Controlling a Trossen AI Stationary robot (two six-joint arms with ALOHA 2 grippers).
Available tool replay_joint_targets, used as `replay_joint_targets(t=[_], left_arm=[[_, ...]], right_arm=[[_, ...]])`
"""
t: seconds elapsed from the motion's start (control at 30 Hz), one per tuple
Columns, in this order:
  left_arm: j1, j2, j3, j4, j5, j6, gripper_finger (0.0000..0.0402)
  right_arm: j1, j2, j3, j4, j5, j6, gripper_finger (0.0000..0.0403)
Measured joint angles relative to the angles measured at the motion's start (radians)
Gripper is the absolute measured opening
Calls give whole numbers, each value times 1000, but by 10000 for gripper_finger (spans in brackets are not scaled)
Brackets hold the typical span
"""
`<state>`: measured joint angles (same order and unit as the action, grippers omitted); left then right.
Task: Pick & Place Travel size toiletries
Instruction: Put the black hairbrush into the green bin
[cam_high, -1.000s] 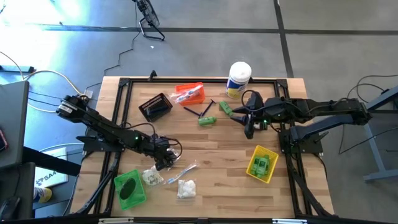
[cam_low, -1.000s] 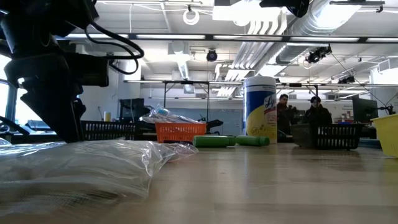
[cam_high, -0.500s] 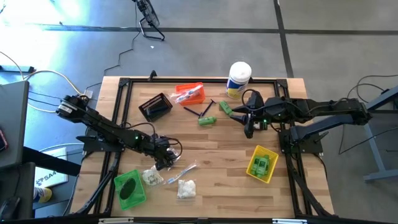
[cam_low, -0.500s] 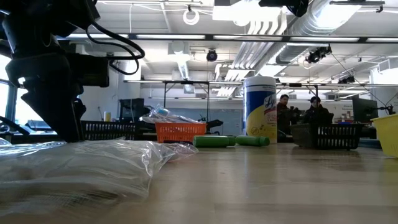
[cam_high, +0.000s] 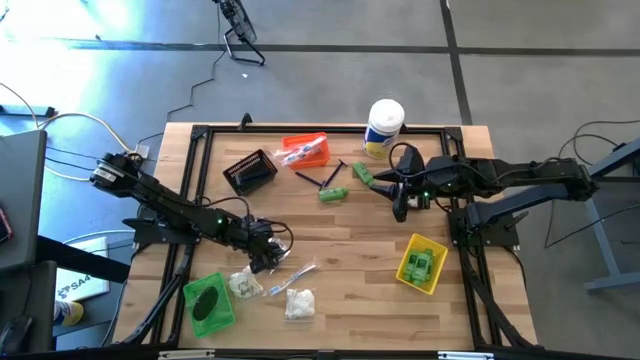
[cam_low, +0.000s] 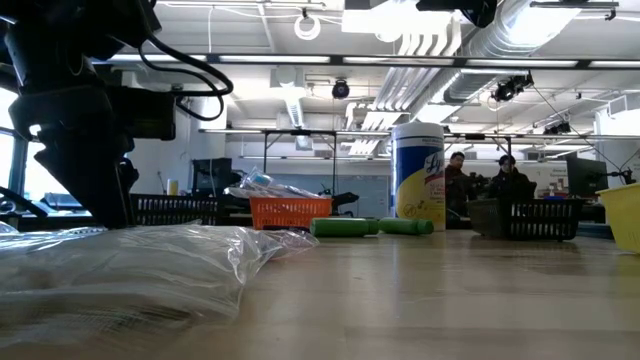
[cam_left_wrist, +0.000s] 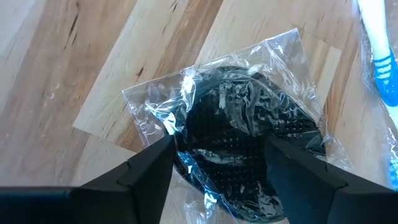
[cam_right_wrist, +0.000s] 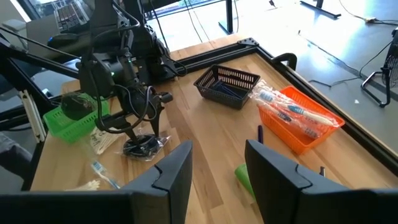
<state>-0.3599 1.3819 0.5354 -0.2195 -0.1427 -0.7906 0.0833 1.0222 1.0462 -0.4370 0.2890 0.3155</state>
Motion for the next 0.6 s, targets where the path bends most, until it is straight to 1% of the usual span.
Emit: replay_joint_targets(t=[0.1, 0.37, 0.6], left_arm=[[0, 0, -1, -1, -1, 0, 213], [0, 0, -1, 2, 6, -21, 115], [0, -11, -1, 39, 23, -27, 52]], right_arm=[[0, 0, 0, 0, 0, 2, 140], [0, 0, 0, 0, 0, 2, 140], [0, 0, 0, 0, 0, 2, 140]])
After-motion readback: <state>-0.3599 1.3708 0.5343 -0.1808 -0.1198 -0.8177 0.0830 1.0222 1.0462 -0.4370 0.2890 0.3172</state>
